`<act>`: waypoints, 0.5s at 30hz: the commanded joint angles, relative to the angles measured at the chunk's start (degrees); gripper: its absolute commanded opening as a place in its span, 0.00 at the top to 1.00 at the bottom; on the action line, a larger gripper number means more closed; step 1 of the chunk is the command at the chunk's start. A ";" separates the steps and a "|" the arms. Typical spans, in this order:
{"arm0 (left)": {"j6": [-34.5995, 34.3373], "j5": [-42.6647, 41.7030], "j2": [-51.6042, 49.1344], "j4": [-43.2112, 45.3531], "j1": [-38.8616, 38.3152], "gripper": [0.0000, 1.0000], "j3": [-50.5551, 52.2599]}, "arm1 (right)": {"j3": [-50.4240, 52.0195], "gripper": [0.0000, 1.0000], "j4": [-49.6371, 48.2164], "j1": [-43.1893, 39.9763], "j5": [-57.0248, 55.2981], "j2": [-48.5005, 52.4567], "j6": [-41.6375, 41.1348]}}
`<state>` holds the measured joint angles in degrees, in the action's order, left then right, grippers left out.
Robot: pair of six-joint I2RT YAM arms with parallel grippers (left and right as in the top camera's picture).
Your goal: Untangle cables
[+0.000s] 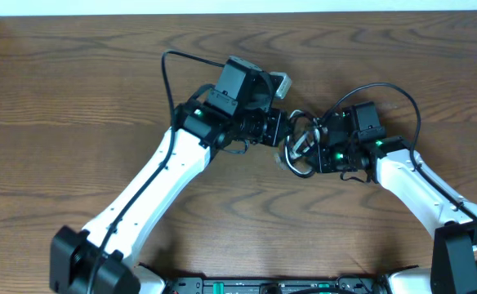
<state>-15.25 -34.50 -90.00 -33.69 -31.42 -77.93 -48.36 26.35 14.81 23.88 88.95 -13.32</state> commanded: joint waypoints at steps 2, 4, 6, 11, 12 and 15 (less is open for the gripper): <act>0.20 0.24 3.28 -0.96 0.11 0.92 -0.70 | -0.66 0.99 0.61 0.35 -4.17 0.55 -2.56; 0.20 7.10 3.13 -3.78 0.11 0.92 -0.68 | -0.66 0.99 3.41 0.35 -9.86 0.55 -5.73; 0.13 14.16 2.93 -6.25 0.11 0.92 -0.37 | -0.66 0.99 6.84 0.35 -15.82 0.55 -9.57; 0.13 19.15 2.86 -8.98 0.11 0.87 0.48 | -0.66 0.99 7.87 0.46 -14.95 0.52 -6.36; 0.13 19.15 2.86 -9.27 0.11 0.83 0.50 | -0.66 0.99 7.41 0.55 -12.83 0.52 -4.09; 0.13 19.15 2.82 -9.79 0.11 0.55 0.52 | -0.70 0.99 5.79 0.85 -5.40 0.52 0.94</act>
<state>-15.40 -18.81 -88.05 -43.09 -31.57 -77.36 -48.80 33.12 15.18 13.45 89.06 -18.13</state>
